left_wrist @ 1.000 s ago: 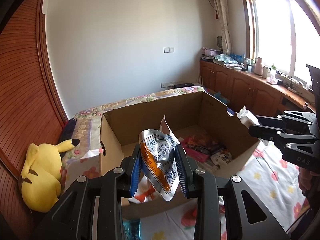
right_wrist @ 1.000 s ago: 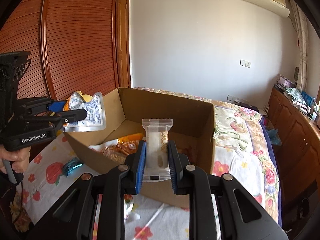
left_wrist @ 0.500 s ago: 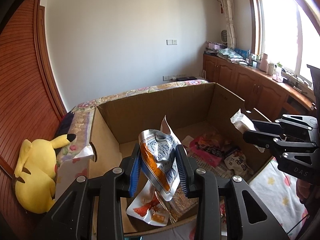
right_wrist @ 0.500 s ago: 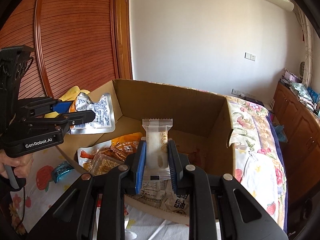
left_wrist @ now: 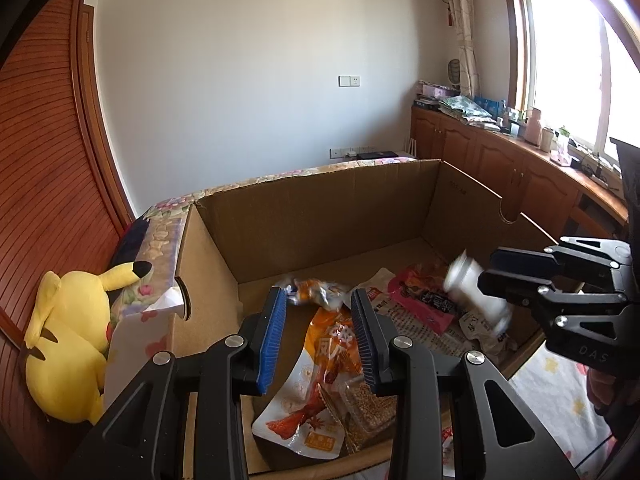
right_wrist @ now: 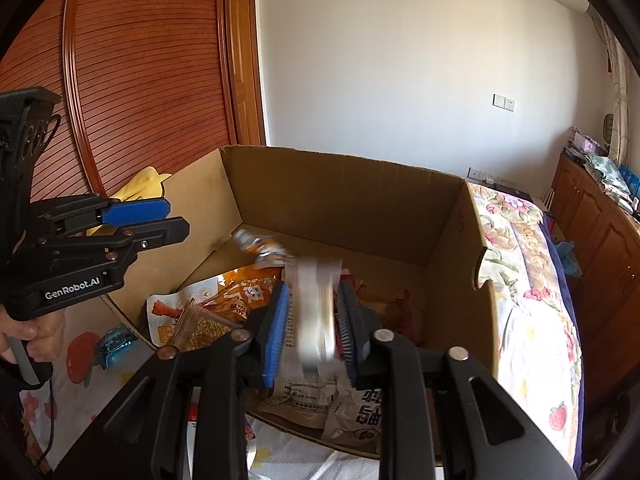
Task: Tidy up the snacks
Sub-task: 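Open both tools to drop the bar snack and clear pouch into the box, then close the right tool on the white-red pouch while the left tool grasps the teal candy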
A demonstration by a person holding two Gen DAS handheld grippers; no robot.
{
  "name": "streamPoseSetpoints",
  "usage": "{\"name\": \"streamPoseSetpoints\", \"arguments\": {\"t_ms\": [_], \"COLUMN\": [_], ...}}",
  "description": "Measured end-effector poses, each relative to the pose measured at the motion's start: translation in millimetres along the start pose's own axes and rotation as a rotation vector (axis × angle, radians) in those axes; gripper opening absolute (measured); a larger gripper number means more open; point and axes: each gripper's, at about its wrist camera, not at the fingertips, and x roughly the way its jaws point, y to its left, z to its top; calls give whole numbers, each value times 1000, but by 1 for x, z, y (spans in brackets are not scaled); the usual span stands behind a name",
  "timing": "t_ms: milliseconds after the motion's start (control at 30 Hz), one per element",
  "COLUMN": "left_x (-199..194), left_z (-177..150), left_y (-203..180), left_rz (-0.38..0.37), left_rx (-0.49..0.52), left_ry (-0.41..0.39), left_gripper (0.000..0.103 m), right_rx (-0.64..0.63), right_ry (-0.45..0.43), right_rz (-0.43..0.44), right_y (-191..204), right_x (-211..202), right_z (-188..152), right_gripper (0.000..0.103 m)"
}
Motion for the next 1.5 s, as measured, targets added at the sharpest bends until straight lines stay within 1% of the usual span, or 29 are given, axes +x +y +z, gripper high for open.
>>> {"name": "streamPoseSetpoints", "arguments": {"t_ms": [133, 267, 367, 433, 467, 500, 567, 633, 700, 800, 900, 1000, 1133, 1333, 1500], "left_x": [-7, -22, -39, -50, -55, -59, -66, -71, -74, -78, -75, -68, -51, -25, -6], "left_z": [-1, -3, -8, -13, -16, -19, -25, -32, -39, -49, -56, -64, -77, -85, -88], "left_y": [-2, -2, -2, -2, -1, -1, 1, 3, 4, 8, 10, 11, 14, 20, 26], "left_rz": [2, -1, -12, -16, -17, -20, -19, -11, -8, -2, 12, 22, 34, 46, 61], "left_rx": [5, 6, 2, 2, 2, 2, -2, -9, -17, -27, -27, -27, -35, -51, -71], "left_ry": [-3, -19, -32, -41, -43, -44, -47, -45, -41, -27, 0, 34, 98, 174, 218], "left_gripper": [35, 35, 35, 36, 36, 41, 45, 47, 50, 51, 54, 54, 54, 54, 54], "right_rx": [-2, -8, -21, -27, -30, -35, -45, -48, -47, -49, -50, -53, -54, -44, -45], "right_ry": [-4, -26, -41, -42, -41, -37, -34, -28, -20, 0, 34, 69, 123, 183, 220], "right_rz": [0, 9, 22, 33, 33, 30, 37, 44, 51, 51, 56, 56, 64, 72, 80], "right_y": [3, 12, 24, 31, 35, 39, 46, 50, 53, 56, 59, 64, 67, 66, 67], "right_x": [-3, -19, -35, -45, -47, -50, -56, -60, -61, -58, -50, -38, -20, 3, 17], "right_z": [0, -1, -5, -12, -14, -18, -26, -33, -40, -46, -53, -61, -73, -84, -91], "right_gripper": [27, 28, 33, 39, 44, 47, 47, 49, 51, 51, 51, 51, 51, 51, 51]}}
